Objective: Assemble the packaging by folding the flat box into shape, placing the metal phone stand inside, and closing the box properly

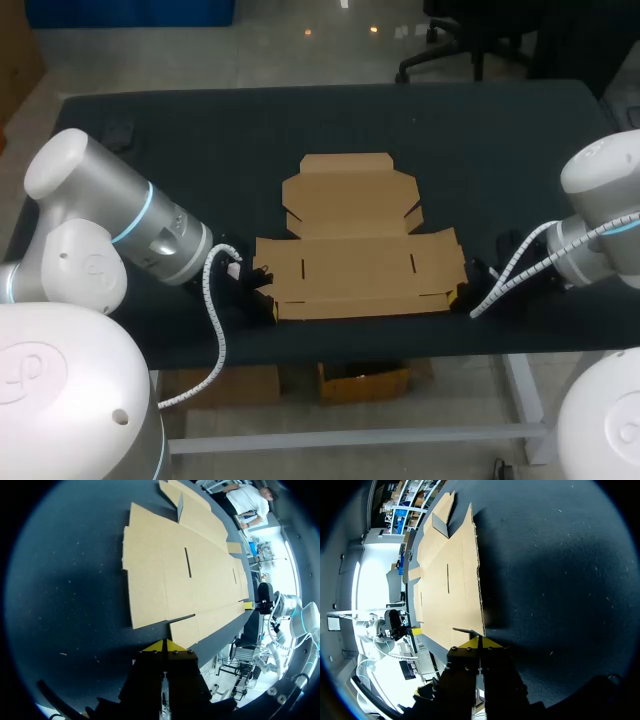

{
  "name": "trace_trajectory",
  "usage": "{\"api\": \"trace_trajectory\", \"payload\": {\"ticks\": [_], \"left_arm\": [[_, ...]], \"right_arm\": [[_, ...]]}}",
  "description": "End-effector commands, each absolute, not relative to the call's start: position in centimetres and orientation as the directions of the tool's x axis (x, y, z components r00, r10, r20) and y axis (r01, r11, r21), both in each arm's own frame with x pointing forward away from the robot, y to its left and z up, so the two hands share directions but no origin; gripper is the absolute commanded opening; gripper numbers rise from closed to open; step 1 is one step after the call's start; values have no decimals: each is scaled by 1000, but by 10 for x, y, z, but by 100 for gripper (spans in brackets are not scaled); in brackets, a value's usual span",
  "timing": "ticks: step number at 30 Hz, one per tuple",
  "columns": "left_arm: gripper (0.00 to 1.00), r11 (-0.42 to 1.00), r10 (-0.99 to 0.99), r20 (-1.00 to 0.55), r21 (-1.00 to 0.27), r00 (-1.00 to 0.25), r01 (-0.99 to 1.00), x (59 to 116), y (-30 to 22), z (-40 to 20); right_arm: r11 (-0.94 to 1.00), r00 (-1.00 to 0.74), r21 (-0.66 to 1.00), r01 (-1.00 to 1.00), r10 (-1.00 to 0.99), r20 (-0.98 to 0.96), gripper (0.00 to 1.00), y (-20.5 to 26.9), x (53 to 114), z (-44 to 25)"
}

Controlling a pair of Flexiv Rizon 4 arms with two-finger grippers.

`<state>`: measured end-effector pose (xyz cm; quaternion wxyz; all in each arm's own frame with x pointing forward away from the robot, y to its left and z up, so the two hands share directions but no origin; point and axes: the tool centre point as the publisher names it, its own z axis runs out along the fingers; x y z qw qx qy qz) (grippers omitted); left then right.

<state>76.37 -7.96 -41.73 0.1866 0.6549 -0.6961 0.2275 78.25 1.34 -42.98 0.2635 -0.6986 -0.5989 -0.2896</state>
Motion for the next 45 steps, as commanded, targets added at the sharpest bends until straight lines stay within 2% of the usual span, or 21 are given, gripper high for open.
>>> {"api": "trace_trajectory", "payload": {"ticks": [1, 45], "left_arm": [[0, 39, -827, 558, -72, -73, -997, 763, -79, -419], [0, 65, -824, 558, -79, -99, -995, 763, -86, -414]], "right_arm": [[-143, 111, -18, 990, 675, 729, 0, 13, 782, -430], [-148, 106, -10, 989, 659, 745, 0, 14, 782, -426]]}}
